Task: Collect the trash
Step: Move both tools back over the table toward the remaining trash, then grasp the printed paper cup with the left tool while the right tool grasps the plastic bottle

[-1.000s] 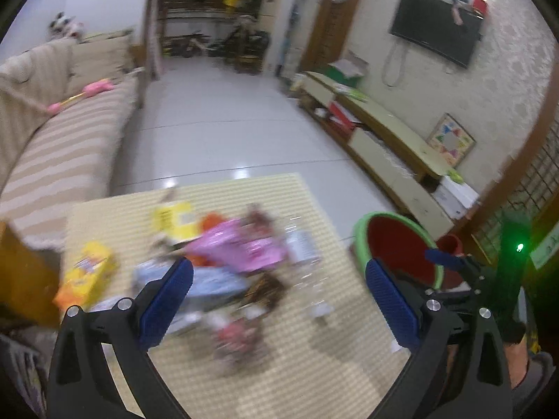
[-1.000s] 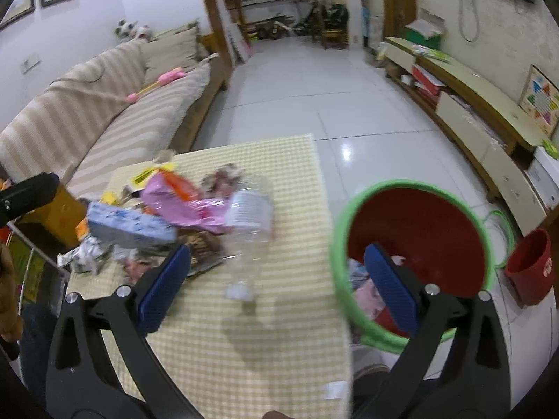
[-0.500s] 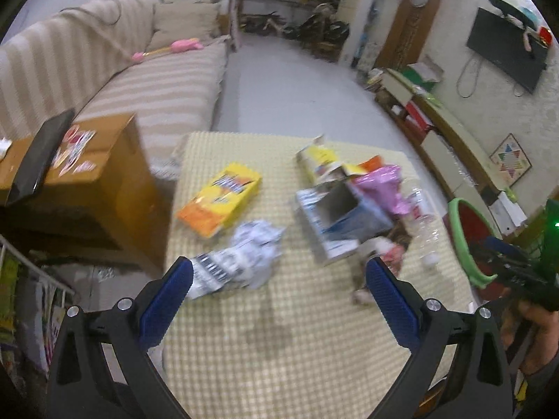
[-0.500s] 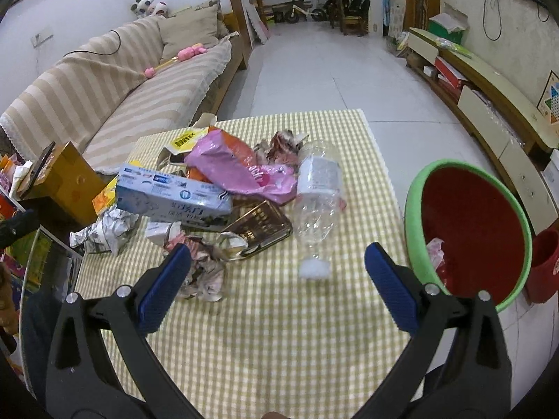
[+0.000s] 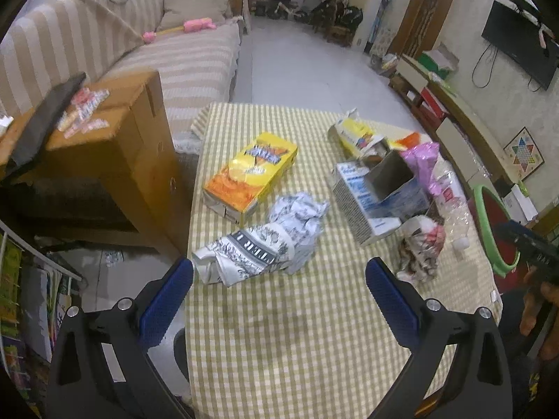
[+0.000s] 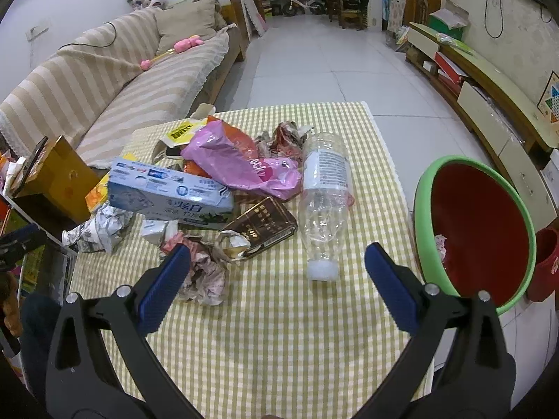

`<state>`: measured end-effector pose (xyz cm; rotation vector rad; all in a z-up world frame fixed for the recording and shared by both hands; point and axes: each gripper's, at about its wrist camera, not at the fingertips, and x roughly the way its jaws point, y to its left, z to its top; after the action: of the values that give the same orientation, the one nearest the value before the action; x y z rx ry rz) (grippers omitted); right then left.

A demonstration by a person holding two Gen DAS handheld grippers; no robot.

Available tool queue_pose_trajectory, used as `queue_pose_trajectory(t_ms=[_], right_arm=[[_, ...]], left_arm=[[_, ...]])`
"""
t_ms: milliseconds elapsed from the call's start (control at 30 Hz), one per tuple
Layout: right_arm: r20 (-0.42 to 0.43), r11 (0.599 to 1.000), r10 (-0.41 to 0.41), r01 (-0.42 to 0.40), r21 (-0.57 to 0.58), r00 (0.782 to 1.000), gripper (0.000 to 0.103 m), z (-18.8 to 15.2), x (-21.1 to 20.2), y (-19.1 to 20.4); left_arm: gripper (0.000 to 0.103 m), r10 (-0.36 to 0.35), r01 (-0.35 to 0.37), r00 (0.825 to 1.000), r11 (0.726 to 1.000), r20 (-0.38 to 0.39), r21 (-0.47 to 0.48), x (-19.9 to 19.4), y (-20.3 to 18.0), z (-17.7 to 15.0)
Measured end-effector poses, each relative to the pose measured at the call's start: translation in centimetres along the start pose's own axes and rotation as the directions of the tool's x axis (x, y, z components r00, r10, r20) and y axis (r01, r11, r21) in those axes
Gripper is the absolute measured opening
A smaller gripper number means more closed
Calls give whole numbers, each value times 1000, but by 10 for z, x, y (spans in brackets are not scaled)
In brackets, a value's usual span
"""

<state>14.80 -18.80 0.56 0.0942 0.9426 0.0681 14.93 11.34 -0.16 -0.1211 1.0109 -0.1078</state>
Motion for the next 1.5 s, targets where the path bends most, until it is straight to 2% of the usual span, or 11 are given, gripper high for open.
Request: queue_pose_trajectory(t_ms=[167,333,533,700,933,1000,1067,1167,1333,1400,1500], right_arm=[[-21,1000,-18,18,-2,1000,98,4,15,-6],[-59,1000,-30,30,8,998,98,7,37,-14],[-104,997,-52,57,52,993,98,11,67,-31],[-131,992,-68,81,93,989,98,20,92,-48],[-150,994,-63,76,79,987,98,37,122,-57],[-163,995,-55,68,73,985,94,40,129,-58],[-196,996,-53,66,60,979,73,41,139,-57],[-208,996,-70,78,31,976,58,40,142,-53],[-215,996,-72,82,37,974,57,38,137,-54],[-212,996,-70,80,39,975,57,33,130,-52],[-199,996,-67,78,44,978,57,28,117,-53]], left_arm=[[95,50,-49,997,999,-59,20,23,11,3],[95,97,-82,988,989,-118,126,47,11,9],[95,132,-74,969,961,-206,268,81,9,14],[93,133,-59,967,946,-216,318,95,8,18],[84,108,-42,973,952,-205,302,102,-1,18],[80,99,-36,974,955,-202,295,103,-3,16],[78,90,-28,975,956,-201,291,103,-6,14],[73,96,-34,976,953,-193,301,99,-11,11],[61,86,-28,978,957,-191,289,93,-20,8],[52,79,-25,980,960,-184,278,89,-24,7],[49,58,-13,982,970,-179,243,81,-24,8]])
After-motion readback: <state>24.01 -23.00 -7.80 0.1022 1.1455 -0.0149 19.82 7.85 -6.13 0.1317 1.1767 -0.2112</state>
